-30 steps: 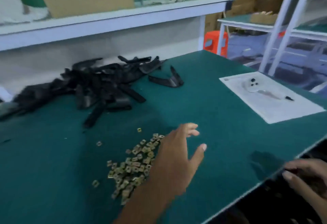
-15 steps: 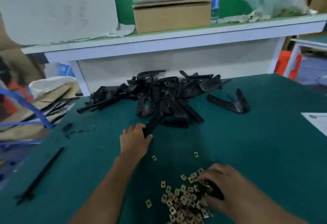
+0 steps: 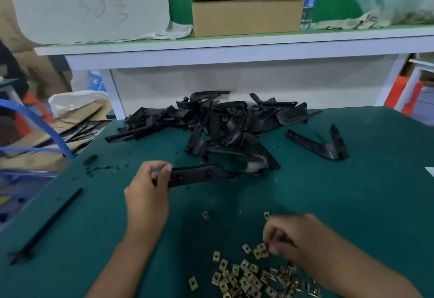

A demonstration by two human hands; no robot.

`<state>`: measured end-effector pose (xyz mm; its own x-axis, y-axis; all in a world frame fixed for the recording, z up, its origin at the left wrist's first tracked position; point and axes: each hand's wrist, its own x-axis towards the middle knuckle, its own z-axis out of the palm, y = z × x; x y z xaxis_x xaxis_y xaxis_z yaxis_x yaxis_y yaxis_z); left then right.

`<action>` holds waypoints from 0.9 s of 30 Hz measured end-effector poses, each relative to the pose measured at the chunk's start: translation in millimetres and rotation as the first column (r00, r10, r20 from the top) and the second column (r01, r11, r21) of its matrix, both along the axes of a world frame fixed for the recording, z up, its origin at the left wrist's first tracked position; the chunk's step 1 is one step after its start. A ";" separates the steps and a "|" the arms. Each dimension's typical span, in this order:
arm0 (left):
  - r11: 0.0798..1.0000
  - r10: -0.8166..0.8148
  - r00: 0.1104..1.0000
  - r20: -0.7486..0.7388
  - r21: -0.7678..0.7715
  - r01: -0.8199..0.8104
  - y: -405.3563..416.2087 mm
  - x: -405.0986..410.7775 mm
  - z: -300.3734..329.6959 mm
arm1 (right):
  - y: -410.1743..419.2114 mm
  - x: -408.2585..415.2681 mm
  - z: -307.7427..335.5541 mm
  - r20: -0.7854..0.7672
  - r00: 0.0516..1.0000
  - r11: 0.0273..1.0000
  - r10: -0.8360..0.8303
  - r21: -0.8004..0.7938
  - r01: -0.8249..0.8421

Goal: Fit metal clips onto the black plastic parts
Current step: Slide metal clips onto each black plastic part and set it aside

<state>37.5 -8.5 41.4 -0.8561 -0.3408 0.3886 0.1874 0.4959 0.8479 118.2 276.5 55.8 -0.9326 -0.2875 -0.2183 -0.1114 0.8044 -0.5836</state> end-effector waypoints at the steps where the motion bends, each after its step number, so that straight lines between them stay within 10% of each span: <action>1: 0.997 -0.019 0.999 0.040 0.070 0.016 0.7 4.0 -2.2 | 1.5 -3.0 1.7 -0.032 0.999 0.999 -0.019 -0.032 0.018; 6: 0.842 -0.297 0.951 0.085 0.494 0.218 9.0 20.4 -17.7 | -7.9 -28.3 1.2 -0.129 0.965 0.910 -0.228 -0.381 0.164; 14: 0.563 -0.677 0.735 0.037 0.670 0.484 23.9 28.7 -32.4 | -19.9 -36.4 -15.0 0.311 0.913 0.372 -0.265 -0.840 0.395; 21: 0.007 -0.921 0.370 -0.122 0.944 0.329 38.8 43.8 -29.0 | -18.4 -34.5 -15.7 0.095 0.927 0.444 -0.363 -0.857 0.261; 27: 0.289 -0.899 0.438 0.005 0.758 0.585 34.5 42.8 -29.7 | -16.1 -34.0 -19.5 0.088 0.894 0.440 -0.440 -0.846 0.300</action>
<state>80.3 26.0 11.7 -0.8396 0.5431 -0.0090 -0.2068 -0.3043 0.9298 84.2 260.4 36.3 -0.9925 0.1129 0.0463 -0.0526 -0.0541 -0.9971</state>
